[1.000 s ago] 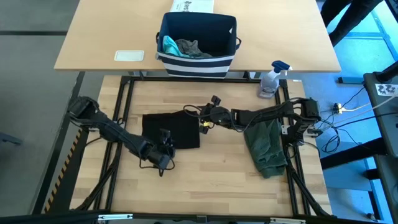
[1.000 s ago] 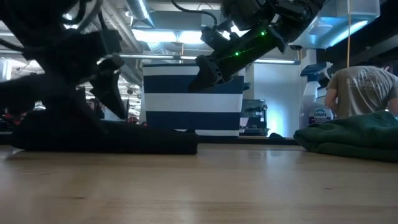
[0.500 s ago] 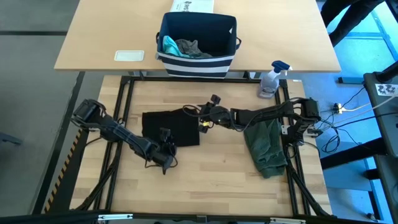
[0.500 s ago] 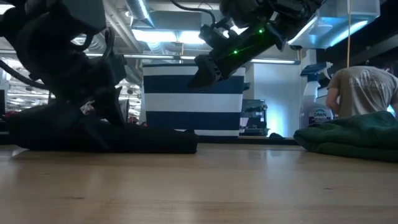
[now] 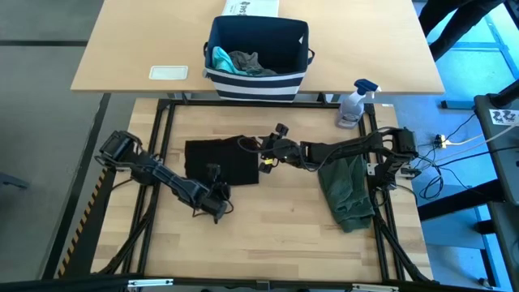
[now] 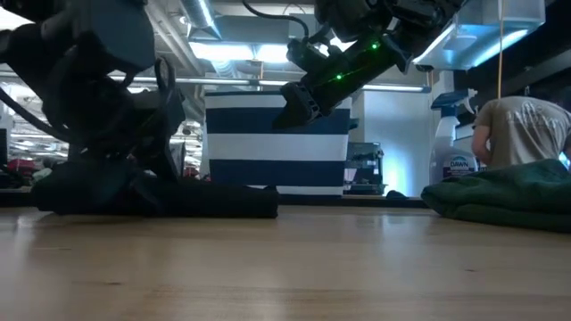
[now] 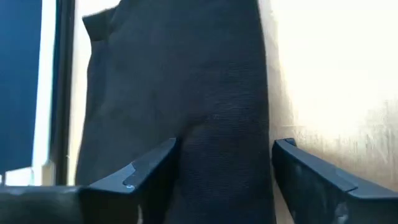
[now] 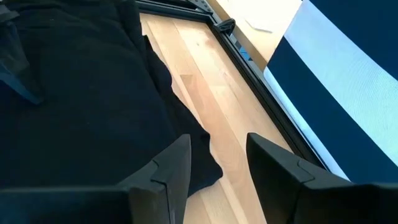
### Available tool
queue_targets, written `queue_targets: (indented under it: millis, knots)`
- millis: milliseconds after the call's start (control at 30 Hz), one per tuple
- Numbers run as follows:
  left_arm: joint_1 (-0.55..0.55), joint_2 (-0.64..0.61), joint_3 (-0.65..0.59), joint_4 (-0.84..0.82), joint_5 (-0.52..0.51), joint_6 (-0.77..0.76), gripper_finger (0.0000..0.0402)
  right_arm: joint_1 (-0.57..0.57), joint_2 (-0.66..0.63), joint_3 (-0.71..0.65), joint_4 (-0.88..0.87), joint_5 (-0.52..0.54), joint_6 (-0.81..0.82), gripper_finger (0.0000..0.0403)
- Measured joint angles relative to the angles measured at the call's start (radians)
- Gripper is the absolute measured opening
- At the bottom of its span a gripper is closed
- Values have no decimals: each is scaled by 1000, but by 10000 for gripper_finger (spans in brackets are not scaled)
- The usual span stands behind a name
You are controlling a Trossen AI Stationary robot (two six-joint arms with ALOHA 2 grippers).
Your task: Fold Laundry from Bin
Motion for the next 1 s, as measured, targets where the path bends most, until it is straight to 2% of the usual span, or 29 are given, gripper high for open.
queue_targets:
  millis: [133,400,600,800,900,1000]
  knots:
    - [17,1,0,2,17,-12,189,0,0,0,0,0,0,157]
    - [75,2,-2,6,42,-36,41,1,0,0,-2,-1,0,157]
    - [89,-1,-2,8,55,-13,34,33,-23,0,-50,0,-28,157]
    - [90,-48,21,-18,131,-2,34,101,-94,0,-149,-5,-83,157]
    - [95,-85,43,-16,175,-3,34,147,-107,0,-173,-45,-89,156]
    - [110,-109,67,-21,203,-3,34,196,-102,0,-172,-131,-90,157]
